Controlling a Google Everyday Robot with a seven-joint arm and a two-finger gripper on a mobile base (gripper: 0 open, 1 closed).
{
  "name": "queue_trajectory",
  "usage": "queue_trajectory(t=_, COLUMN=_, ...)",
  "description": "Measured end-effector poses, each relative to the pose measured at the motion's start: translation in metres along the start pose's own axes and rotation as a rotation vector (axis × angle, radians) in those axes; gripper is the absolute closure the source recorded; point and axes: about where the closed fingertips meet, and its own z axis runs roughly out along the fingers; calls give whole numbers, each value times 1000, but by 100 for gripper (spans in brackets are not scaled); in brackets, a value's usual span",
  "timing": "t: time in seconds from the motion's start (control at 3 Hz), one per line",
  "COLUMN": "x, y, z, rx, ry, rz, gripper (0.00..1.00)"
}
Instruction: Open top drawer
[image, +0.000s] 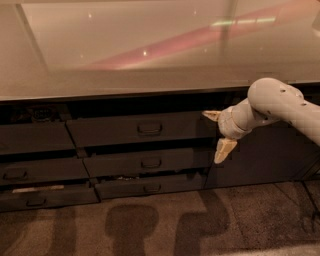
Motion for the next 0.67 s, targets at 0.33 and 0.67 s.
queue_trajectory(t=0.33, x=0, y=0, z=0, rx=0, ry=0, rz=0, gripper=0)
queue_trajectory(t=0.67, x=3, y=-5, z=1, rx=-3, ry=15, rz=7, gripper=0)
